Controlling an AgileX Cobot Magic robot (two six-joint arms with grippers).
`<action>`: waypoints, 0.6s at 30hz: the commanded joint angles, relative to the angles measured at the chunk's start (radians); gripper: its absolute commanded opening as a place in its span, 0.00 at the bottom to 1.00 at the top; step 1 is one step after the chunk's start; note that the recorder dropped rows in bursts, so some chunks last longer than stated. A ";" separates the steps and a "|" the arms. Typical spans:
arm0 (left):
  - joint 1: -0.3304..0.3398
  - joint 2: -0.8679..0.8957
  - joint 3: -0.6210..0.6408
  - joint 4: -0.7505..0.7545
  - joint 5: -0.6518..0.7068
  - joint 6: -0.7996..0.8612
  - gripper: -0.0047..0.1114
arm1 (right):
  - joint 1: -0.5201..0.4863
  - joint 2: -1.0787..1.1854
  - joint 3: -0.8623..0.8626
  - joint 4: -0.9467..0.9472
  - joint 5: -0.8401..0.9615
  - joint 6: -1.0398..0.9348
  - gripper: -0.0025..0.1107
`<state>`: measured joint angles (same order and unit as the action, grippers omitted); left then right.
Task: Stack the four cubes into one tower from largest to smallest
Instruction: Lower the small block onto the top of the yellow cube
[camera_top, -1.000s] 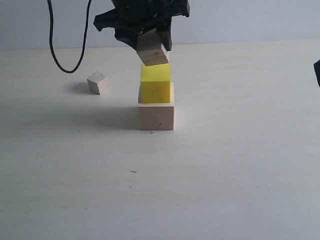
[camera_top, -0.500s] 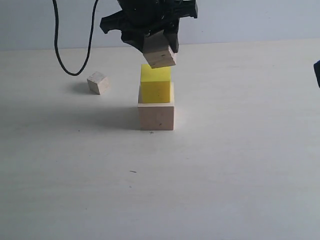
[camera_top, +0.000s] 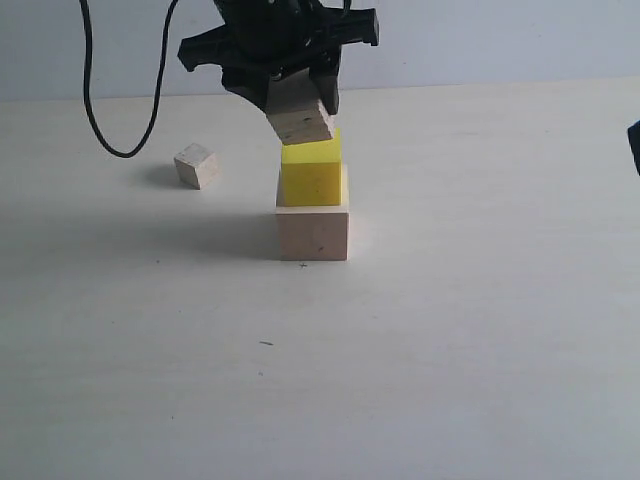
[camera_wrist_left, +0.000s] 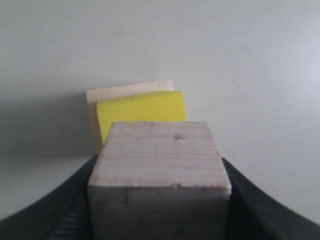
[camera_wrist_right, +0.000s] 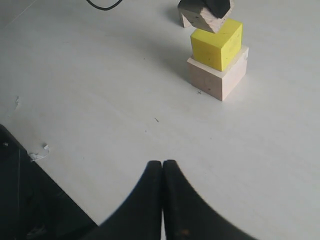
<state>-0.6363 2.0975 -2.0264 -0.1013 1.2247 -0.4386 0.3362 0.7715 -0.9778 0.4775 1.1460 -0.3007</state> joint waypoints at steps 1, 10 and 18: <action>-0.001 -0.015 0.002 -0.003 -0.004 -0.037 0.04 | 0.001 -0.004 0.003 0.008 -0.006 -0.005 0.02; -0.001 -0.006 0.002 0.005 -0.004 -0.041 0.04 | 0.001 -0.004 0.003 0.008 -0.006 -0.007 0.02; -0.001 0.011 0.002 0.007 -0.004 -0.041 0.04 | 0.001 -0.004 0.003 0.008 0.000 -0.006 0.02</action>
<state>-0.6363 2.1034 -2.0264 -0.1029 1.2247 -0.4715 0.3362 0.7715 -0.9778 0.4775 1.1460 -0.3007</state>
